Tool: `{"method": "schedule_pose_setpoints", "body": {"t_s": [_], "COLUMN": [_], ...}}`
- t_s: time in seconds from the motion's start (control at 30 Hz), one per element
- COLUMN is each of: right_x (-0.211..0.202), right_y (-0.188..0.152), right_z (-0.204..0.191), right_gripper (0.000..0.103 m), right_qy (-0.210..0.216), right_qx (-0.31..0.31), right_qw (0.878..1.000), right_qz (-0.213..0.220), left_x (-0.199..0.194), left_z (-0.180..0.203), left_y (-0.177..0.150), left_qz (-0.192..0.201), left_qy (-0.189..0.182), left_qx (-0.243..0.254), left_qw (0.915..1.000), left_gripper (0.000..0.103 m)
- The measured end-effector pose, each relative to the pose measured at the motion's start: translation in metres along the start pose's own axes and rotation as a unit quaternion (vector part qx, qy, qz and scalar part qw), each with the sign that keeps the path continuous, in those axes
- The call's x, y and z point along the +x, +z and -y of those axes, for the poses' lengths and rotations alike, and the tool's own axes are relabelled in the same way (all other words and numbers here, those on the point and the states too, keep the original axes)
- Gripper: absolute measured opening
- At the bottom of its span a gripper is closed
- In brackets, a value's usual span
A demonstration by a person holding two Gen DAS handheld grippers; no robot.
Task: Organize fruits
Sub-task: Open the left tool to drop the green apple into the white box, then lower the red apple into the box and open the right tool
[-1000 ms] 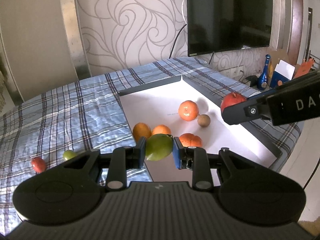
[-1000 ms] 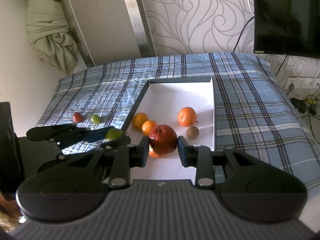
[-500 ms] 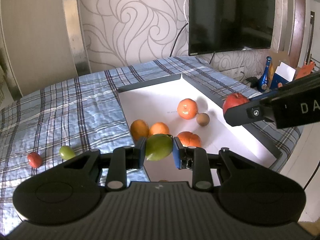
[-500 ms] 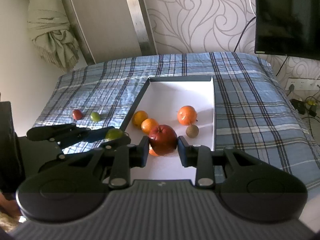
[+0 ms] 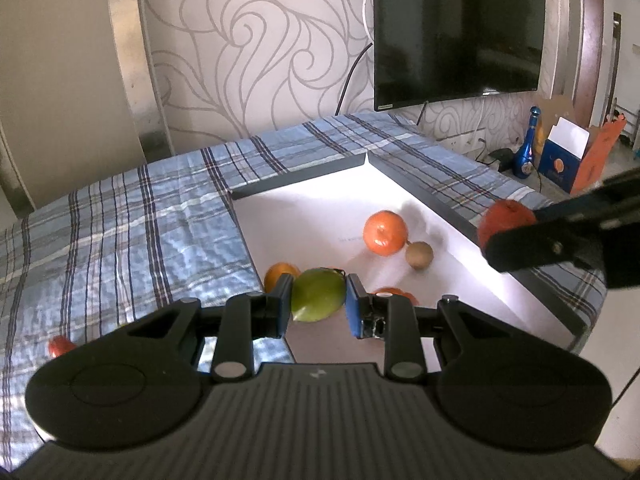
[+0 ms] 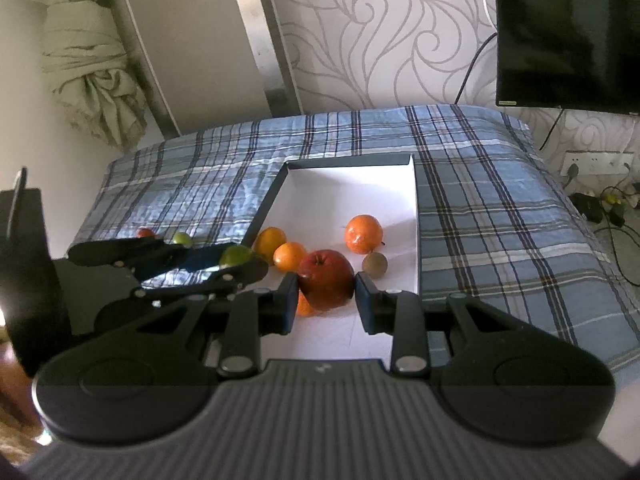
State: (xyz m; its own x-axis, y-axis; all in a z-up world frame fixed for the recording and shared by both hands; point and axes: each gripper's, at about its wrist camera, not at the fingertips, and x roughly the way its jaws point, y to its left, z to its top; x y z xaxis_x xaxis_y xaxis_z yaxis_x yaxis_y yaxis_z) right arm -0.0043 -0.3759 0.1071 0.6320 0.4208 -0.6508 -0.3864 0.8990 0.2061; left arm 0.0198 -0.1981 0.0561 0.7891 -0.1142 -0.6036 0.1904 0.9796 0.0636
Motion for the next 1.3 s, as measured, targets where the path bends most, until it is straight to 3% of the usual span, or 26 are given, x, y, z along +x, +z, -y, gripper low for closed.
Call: {"method": "schedule_pose_setpoints", "body": {"t_s": [0.5,0.9,1.03,1.3], "right_x": [-0.006,-0.017,-0.017,-0.016], "right_y": [-0.005,-0.012,-0.012,-0.014], "right_z": [-0.006,-0.008,-0.011,-0.014], "right_gripper": [0.033,0.033,0.033,0.033], "right_qy": [-0.033,-0.054,-0.049,-0.036], "right_qx": [0.015,0.018,0.013,0.001], "right_qw": [0.999,0.998,0.999,0.999], "right_qz": [-0.001,0.000,-0.001,-0.006], "left_x": [0.044,0.063,0.062,0.038], "left_z": [0.009,0.007,0.006,0.002], "left_y": [0.023,0.026,0.027,0.022], "left_qz": [0.003,-0.009,0.002,0.023], "left_qy": [-0.029,-0.013,-0.012,0.002], "left_qx": [0.036,0.041,0.037,0.033], "left_qw": [0.9989,0.9990,0.9992,0.9992], "left_gripper": [0.032,0.034,0.053,0.053]}}
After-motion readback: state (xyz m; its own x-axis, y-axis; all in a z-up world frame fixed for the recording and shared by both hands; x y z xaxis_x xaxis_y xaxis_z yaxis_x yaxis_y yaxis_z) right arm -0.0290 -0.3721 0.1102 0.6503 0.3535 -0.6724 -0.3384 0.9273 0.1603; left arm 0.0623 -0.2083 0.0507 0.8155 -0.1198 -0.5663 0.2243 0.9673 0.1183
